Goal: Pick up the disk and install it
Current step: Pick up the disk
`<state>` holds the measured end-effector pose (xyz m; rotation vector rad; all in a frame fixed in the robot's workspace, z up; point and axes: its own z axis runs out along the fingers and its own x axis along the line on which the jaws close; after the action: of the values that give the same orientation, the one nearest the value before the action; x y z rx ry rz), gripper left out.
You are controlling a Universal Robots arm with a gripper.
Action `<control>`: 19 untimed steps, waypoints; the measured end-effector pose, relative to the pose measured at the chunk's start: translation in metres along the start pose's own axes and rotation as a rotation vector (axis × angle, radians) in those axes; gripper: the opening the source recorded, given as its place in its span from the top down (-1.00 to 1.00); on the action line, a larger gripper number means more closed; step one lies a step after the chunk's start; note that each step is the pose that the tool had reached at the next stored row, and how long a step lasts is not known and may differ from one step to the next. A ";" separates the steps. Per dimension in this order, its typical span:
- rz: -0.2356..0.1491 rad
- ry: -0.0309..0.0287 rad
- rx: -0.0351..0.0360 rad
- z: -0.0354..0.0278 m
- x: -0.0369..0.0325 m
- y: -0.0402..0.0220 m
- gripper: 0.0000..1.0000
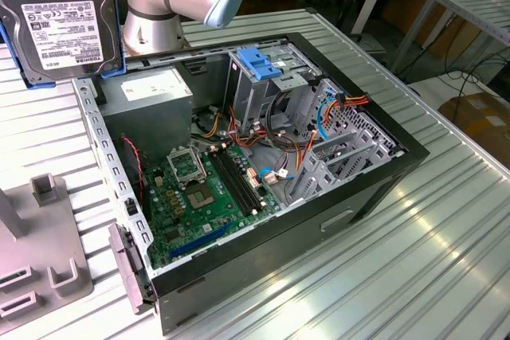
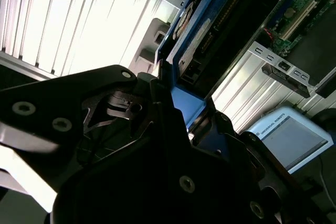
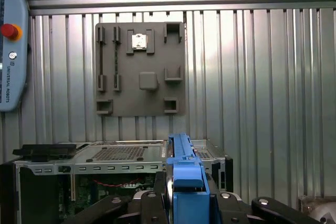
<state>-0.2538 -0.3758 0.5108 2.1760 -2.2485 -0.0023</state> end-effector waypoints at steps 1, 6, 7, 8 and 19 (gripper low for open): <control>0.000 0.0000 0.0000 0.0000 -0.0001 -0.0013 0.25; 0.000 0.0000 0.0000 -0.0001 -0.0004 -0.0112 0.25; 0.000 0.0000 0.0000 -0.0001 -0.0004 -0.0132 0.25; 0.000 0.0000 0.0000 -0.0001 -0.0005 -0.0159 0.25; 0.000 0.0000 0.0000 -0.0004 -0.0014 -0.0417 0.25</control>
<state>-0.2122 -0.3758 0.5108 2.1760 -2.2485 -0.0023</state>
